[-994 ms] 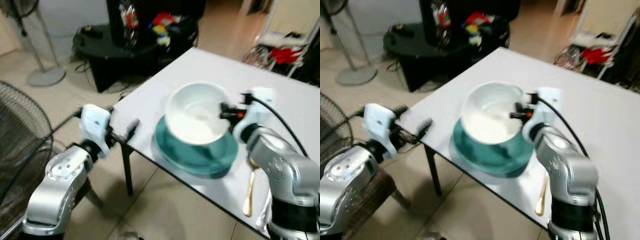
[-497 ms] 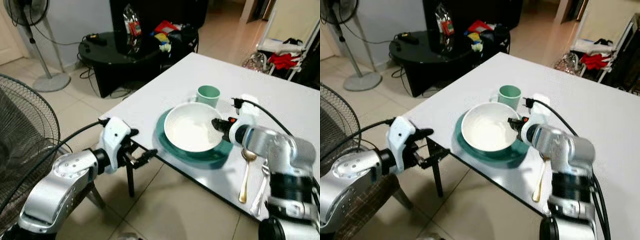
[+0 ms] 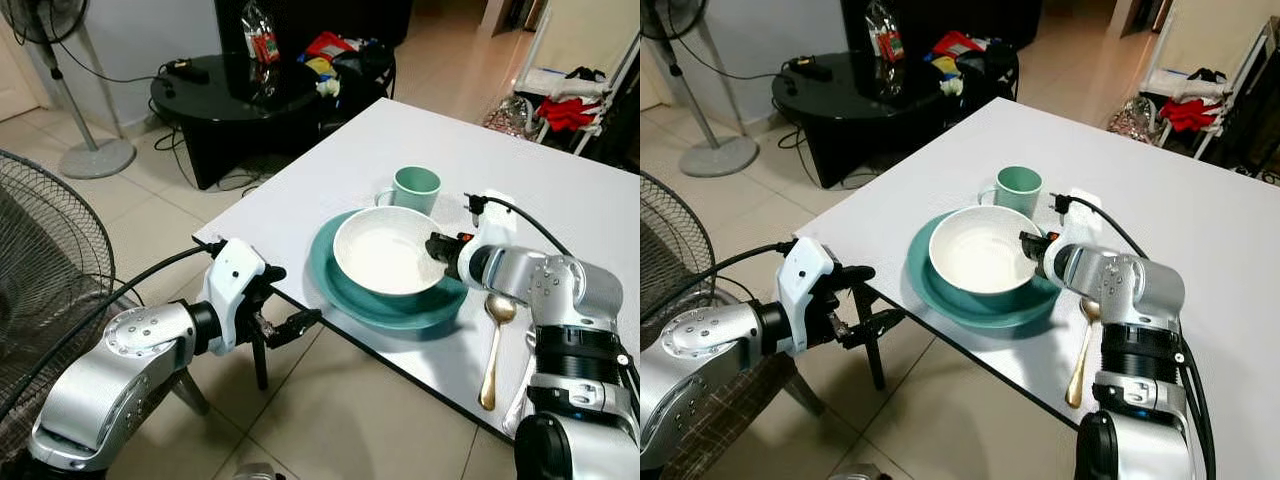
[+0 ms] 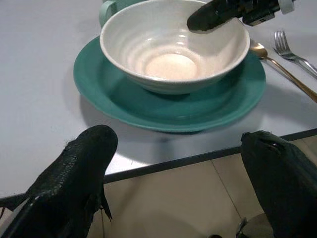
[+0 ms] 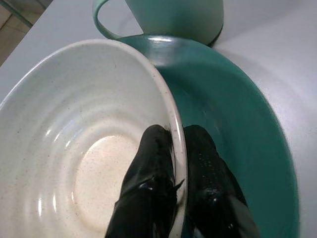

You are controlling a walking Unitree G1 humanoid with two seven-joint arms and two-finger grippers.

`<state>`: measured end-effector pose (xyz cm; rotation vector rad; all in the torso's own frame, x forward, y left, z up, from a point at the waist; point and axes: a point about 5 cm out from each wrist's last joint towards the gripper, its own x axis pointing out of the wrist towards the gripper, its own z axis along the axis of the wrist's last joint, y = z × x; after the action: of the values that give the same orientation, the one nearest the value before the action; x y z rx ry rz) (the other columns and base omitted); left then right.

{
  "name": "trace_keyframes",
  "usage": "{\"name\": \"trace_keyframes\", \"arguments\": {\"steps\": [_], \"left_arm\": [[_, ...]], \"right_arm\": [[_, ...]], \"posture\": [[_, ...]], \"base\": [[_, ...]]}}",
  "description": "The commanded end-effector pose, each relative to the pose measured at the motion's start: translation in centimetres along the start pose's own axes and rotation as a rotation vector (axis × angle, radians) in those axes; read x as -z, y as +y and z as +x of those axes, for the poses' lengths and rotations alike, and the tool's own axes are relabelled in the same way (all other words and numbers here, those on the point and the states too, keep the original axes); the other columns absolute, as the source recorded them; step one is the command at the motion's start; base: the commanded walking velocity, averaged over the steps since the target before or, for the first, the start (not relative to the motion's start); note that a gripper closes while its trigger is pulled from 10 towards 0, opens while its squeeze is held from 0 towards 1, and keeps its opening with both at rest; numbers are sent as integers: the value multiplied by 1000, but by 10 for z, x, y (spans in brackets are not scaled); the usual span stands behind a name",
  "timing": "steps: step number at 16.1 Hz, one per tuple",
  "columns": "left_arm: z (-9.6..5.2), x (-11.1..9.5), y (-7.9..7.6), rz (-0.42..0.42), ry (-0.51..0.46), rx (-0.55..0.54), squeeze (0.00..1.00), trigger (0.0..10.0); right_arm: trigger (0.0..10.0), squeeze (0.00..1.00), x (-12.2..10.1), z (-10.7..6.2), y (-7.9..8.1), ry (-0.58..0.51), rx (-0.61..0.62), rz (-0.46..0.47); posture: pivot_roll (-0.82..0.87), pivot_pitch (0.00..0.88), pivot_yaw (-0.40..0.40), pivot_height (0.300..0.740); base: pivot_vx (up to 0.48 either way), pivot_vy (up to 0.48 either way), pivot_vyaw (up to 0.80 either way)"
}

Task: Setting the table

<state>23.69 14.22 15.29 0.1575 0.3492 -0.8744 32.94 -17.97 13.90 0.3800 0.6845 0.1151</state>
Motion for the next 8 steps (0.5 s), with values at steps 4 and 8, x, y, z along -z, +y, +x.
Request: {"name": "trace_keyframes", "arguments": {"steps": [4,8], "left_arm": [[-2,-3,-2,35,-1,4,0,10000],[-4,-3,0,42,-5,-5,0,10000]], "right_arm": [[10000,1000,-3,1,-3,-34,10,34],[10000,1000,-9,-14,-10,-53,33,14]], "posture": [[146,0,-10,740],[144,0,-2,740]], "base": [[0,0,0],[0,0,0]]}}
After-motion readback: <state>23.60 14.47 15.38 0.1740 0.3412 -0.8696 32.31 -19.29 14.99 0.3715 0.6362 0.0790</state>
